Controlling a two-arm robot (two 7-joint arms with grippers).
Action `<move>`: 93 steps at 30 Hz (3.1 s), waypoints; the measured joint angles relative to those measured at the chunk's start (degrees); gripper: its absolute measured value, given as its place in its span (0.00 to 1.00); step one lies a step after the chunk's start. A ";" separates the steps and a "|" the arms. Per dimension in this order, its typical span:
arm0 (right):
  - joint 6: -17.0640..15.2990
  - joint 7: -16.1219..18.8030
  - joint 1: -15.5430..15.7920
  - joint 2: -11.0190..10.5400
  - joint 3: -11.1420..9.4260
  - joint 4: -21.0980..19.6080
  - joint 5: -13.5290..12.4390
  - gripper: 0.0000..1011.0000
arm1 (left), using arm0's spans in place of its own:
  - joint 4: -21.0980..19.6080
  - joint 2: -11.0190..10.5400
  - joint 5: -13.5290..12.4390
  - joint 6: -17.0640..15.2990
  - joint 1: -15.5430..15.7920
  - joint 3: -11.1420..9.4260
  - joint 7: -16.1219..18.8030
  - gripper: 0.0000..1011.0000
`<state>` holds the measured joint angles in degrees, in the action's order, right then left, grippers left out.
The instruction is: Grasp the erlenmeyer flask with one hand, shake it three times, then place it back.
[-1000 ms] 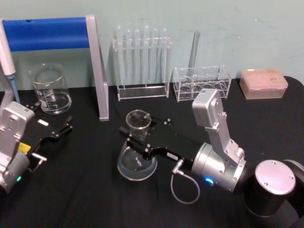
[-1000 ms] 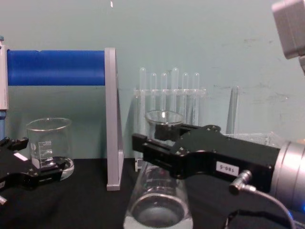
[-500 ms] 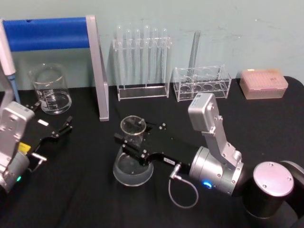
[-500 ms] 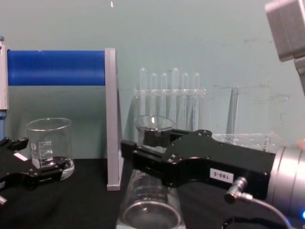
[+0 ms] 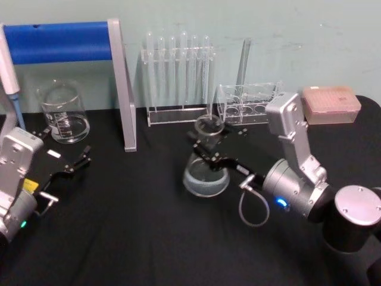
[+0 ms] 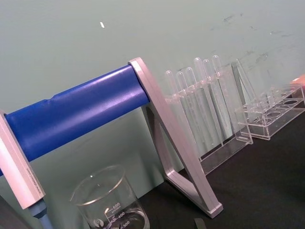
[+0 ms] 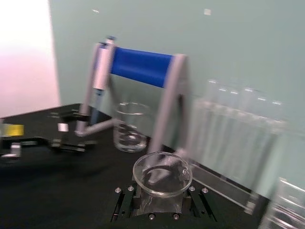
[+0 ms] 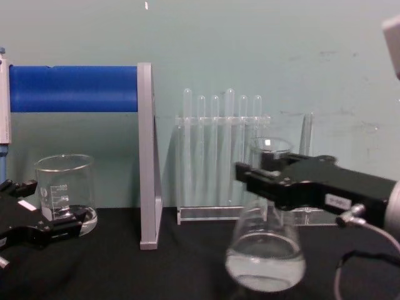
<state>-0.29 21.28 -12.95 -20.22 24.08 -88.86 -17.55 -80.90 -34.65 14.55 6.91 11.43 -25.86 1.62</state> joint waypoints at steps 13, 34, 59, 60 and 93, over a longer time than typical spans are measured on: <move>-0.19 -4.75 -0.76 0.15 -6.27 3.60 2.29 0.44 | 0.00 0.00 0.00 0.00 0.00 0.00 0.00 0.99; -0.71 -3.54 0.04 2.33 -8.87 3.26 3.73 0.44 | 0.00 0.00 0.00 0.00 0.00 0.00 0.00 0.99; -1.00 4.22 1.53 2.26 0.32 -2.43 -0.05 0.44 | 0.00 0.00 0.00 0.00 0.00 0.00 0.00 0.99; -1.02 4.35 1.57 2.20 0.58 -2.60 -0.11 0.44 | 0.00 0.00 0.00 0.00 0.00 0.00 0.00 0.99; -0.48 3.04 -0.03 0.11 3.36 -2.06 -1.04 0.44 | 0.00 0.00 0.00 0.00 0.00 0.00 0.00 0.99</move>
<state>-0.77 24.32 -12.98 -20.11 27.44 -90.92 -18.58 -80.90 -34.65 14.55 6.91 11.43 -25.86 1.62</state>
